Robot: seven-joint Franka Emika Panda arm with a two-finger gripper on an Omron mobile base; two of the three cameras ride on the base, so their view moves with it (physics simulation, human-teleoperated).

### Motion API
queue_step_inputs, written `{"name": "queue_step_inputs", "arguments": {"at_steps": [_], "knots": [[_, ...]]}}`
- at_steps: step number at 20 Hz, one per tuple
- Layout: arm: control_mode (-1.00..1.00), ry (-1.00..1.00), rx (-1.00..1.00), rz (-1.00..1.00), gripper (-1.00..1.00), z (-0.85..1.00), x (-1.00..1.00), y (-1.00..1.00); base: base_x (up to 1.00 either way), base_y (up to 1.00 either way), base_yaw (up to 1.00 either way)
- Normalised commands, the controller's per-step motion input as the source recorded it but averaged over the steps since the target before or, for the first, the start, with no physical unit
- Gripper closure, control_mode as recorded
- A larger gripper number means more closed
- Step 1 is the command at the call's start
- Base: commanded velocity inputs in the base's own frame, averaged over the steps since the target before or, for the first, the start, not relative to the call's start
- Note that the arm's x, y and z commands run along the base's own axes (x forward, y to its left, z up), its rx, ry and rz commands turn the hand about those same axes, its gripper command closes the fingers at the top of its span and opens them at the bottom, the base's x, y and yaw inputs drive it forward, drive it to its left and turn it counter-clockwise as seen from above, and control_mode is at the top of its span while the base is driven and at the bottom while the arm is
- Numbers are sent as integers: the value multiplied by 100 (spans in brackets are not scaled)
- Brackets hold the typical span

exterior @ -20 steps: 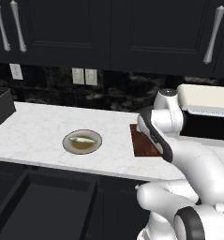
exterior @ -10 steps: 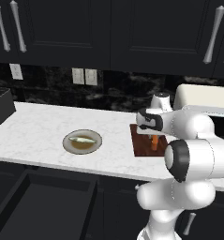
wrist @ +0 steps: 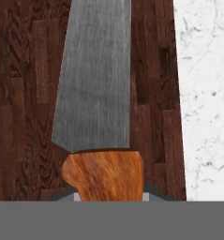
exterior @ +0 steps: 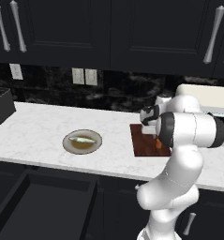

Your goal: Pick up the knife from the drawer and place it on the cutting board. Then place the meat from the plate to the cutting board.

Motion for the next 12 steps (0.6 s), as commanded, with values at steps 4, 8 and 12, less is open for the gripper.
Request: {"name": "queue_step_inputs", "arguments": {"at_steps": [4, 8, 12], "knots": [[-100, 0, 0, 0, 100, -45, 0, -4, 0, 0, 0], [-100, 0, 0, 0, 100, -20, 1, -8, 0, 0, 0], [-100, 0, 0, 0, -100, -7, 1, -4, 0, 0, 0]]}}
